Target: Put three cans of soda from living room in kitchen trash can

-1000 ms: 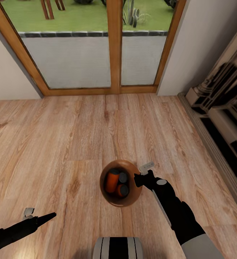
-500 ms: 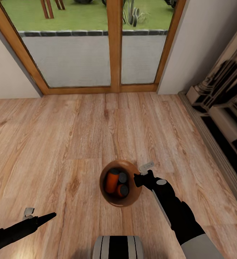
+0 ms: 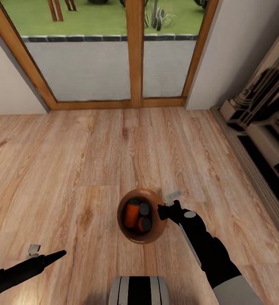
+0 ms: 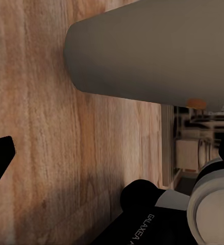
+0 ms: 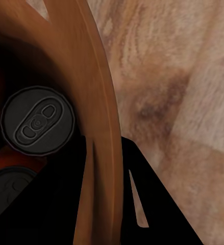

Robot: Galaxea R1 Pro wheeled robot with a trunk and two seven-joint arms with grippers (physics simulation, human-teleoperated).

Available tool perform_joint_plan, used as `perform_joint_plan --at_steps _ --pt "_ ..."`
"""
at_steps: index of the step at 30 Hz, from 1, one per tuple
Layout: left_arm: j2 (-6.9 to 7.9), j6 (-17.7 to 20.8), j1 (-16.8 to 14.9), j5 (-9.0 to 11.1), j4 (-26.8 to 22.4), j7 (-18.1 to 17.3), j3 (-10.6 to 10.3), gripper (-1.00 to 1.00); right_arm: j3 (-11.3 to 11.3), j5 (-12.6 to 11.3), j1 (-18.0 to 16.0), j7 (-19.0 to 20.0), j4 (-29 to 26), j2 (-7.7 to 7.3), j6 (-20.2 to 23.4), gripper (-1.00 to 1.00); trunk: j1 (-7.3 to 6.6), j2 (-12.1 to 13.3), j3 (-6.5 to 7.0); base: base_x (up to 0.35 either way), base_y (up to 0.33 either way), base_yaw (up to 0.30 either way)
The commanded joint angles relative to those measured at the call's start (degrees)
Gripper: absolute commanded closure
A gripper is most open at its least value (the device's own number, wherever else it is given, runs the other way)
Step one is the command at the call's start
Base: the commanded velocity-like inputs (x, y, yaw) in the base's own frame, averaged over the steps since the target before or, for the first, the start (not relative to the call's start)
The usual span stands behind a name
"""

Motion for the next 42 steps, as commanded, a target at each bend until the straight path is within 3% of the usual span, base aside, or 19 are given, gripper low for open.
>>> perform_joint_plan --at_steps 1,25,31,42 --pt "0.00 0.0 0.0 0.0 0.0 0.0 0.0 -1.00 0.0 -0.8 0.0 0.2 0.0 0.01 0.1 1.00 0.22 -0.4 -0.18 0.000 0.000 0.000" --pt "0.00 0.0 0.0 0.0 0.0 0.0 0.0 -1.00 0.0 -0.8 0.0 0.2 0.0 0.01 0.1 1.00 0.74 -1.3 -1.20 0.000 0.000 0.000" --pt "0.00 0.0 0.0 0.0 0.0 0.0 0.0 -1.00 0.0 -0.8 0.0 0.2 0.0 0.01 0.1 1.00 0.89 -1.3 -2.53 0.000 0.000 0.000" --pt "0.00 0.0 0.0 0.0 0.0 0.0 0.0 -1.00 0.0 -0.8 0.0 0.2 0.0 0.01 0.1 1.00 0.89 -1.3 -2.53 0.000 0.000 0.000"
